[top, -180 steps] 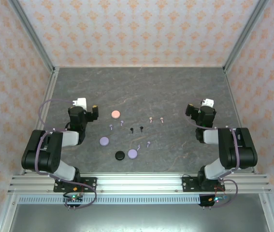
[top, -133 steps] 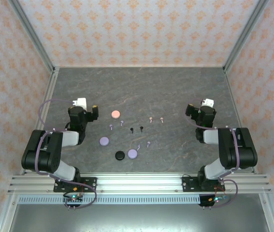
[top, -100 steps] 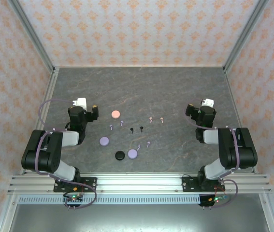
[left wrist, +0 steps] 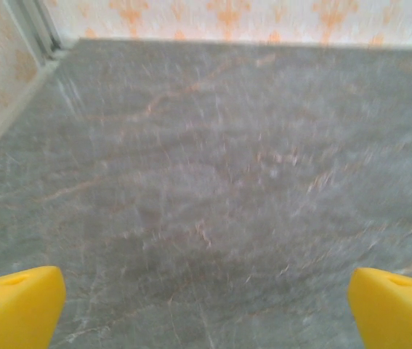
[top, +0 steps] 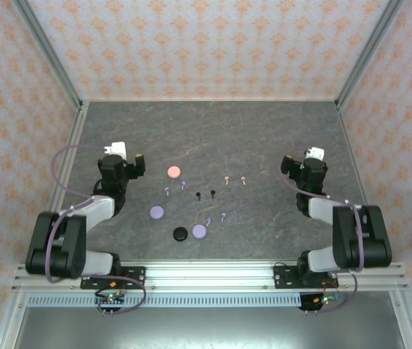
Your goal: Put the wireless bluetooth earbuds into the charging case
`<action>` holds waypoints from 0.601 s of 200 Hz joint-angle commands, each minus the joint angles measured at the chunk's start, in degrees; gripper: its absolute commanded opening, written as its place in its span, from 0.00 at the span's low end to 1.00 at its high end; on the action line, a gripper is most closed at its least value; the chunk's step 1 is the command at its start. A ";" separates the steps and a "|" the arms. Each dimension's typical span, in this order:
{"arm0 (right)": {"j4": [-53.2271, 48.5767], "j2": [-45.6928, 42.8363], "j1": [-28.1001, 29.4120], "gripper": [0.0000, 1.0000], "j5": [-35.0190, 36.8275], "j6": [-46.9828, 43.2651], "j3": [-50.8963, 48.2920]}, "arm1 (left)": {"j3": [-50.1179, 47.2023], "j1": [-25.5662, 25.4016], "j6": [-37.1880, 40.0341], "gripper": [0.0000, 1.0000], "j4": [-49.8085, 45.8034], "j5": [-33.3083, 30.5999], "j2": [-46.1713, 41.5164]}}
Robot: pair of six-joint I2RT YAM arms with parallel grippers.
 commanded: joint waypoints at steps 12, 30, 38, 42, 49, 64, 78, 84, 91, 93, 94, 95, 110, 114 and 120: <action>-20.42 -11.57 0.18 0.99 -3.75 2.41 7.59 | 5.74 0.03 -10.59 1.00 -18.38 -0.64 -11.59; -30.28 -16.00 1.38 0.99 -5.96 4.39 10.96 | 5.85 0.06 -17.07 1.00 -23.70 1.30 -16.13; -34.36 -17.54 2.31 0.99 -7.19 5.12 12.54 | 5.30 0.04 -19.53 1.00 -25.03 2.72 -17.98; -36.07 -18.19 2.96 0.99 -7.85 5.21 13.22 | 4.95 0.05 -20.79 1.00 -25.59 3.47 -18.67; -39.70 -19.22 4.42 1.00 -8.24 5.18 14.51 | 4.59 0.05 -22.86 1.00 -26.67 5.56 -19.77; -46.59 -20.39 7.09 0.99 -10.30 6.44 17.60 | 3.84 -0.11 -26.00 1.00 -27.85 11.72 -21.09; -51.40 -20.56 10.38 0.99 -13.77 7.90 19.77 | 3.83 -0.54 -27.92 1.00 -29.90 16.01 -21.51; -53.44 -20.34 12.64 1.00 -14.30 8.06 20.65 | 3.83 -0.86 -28.47 1.00 -30.86 17.63 -21.65; -56.09 -19.93 16.03 1.00 -14.13 7.49 21.59 | 3.62 -1.29 -28.91 1.00 -31.34 19.28 -21.85; -56.81 -19.83 17.06 1.00 -13.85 7.27 21.77 | 3.47 -1.36 -29.09 1.00 -31.32 19.86 -21.98; -57.15 -19.80 17.61 1.00 -13.65 7.17 21.89 | 3.43 -1.49 -29.12 1.00 -31.35 20.06 -22.01; -57.54 -19.74 18.15 1.00 -13.50 7.08 22.03 | 3.36 -1.56 -29.14 1.00 -31.37 20.25 -22.08; -61.87 -18.78 25.93 1.00 -11.04 5.87 23.34 | 2.66 -2.40 -29.94 1.00 -32.05 22.48 -23.14; -62.66 -18.64 27.82 1.00 -10.75 5.64 23.53 | 2.48 -2.53 -30.80 1.00 -32.18 22.70 -23.52; -63.48 -18.40 30.59 1.00 -10.10 5.19 23.66 | 2.27 -2.68 -31.18 1.00 -32.44 22.63 -24.01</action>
